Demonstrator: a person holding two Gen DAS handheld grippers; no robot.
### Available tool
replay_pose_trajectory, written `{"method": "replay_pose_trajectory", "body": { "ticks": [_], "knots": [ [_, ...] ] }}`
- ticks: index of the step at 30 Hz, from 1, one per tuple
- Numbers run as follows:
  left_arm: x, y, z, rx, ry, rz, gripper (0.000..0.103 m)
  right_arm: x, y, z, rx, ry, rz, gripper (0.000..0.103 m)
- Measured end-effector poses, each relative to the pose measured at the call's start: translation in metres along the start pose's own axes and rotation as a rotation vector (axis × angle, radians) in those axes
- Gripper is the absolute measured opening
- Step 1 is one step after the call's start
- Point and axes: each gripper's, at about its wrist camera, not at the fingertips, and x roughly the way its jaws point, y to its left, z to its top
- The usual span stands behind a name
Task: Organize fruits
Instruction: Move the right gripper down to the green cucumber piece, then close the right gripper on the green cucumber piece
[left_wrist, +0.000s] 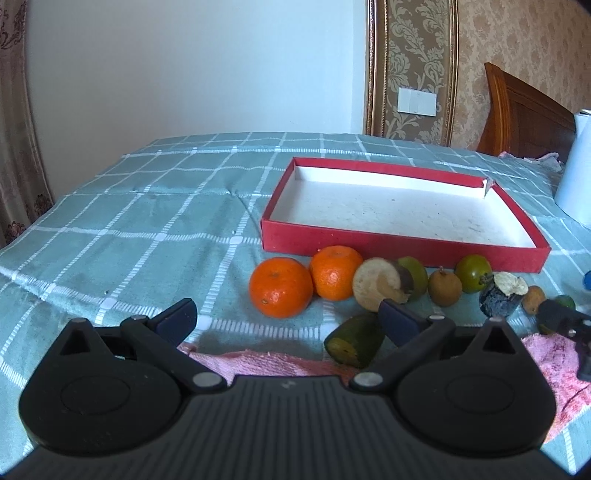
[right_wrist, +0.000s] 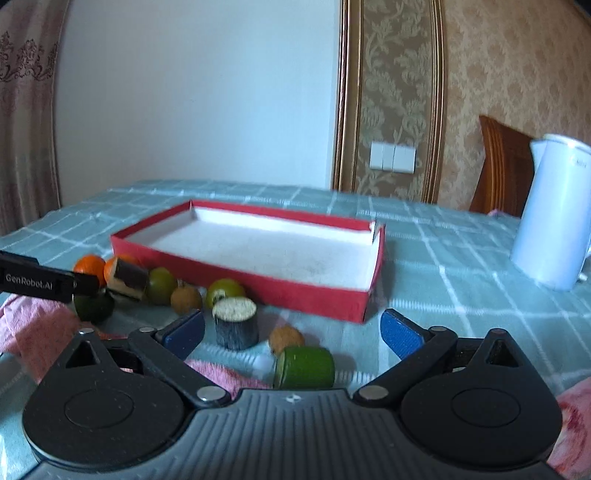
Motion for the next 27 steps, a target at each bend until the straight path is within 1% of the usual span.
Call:
{"method": "replay_pose_trajectory", "body": {
  "ticks": [1, 2, 3, 7, 11, 13, 14, 15, 21, 25, 27],
  "knots": [
    [0.000, 0.000, 0.000, -0.002, 0.001, 0.003, 0.103, 0.003, -0.001, -0.001, 0.009, 0.013, 0.006, 0.092],
    [0.000, 0.001, 0.000, -0.006, 0.001, 0.005, 0.103, 0.005, -0.003, 0.000, 0.019, 0.026, 0.010, 0.086],
    [-0.001, 0.003, 0.000, -0.011, 0.001, 0.005, 0.103, 0.007, -0.005, -0.001, 0.030, 0.034, 0.010, 0.083],
    [-0.003, 0.013, -0.001, -0.031, 0.000, -0.001, 0.103, 0.011, -0.010, -0.003, 0.061, 0.075, 0.031, 0.082],
    [-0.005, 0.024, -0.002, -0.055, 0.000, 0.014, 0.103, 0.012, -0.009, -0.004, 0.048, 0.091, 0.017, 0.082],
    [-0.005, 0.028, -0.003, -0.061, -0.003, 0.031, 0.103, 0.014, -0.010, -0.004, 0.045, 0.106, 0.014, 0.066],
    [-0.005, 0.029, -0.004, -0.058, -0.004, 0.039, 0.103, 0.016, -0.010, -0.004, 0.046, 0.121, 0.027, 0.047],
    [-0.005, 0.029, -0.004, -0.054, -0.004, 0.044, 0.103, 0.019, -0.010, -0.005, 0.050, 0.142, 0.033, 0.044],
    [-0.001, 0.027, -0.003, -0.037, -0.001, 0.042, 0.103, 0.020, -0.012, -0.005, 0.061, 0.155, 0.033, 0.044],
    [0.006, 0.026, 0.002, -0.005, 0.005, 0.070, 0.103, 0.020, -0.010, -0.005, 0.050, 0.157, 0.030, 0.042],
    [0.008, 0.028, 0.004, -0.010, 0.002, 0.085, 0.103, 0.021, -0.009, -0.005, 0.046, 0.159, 0.028, 0.042]
  ]
}}
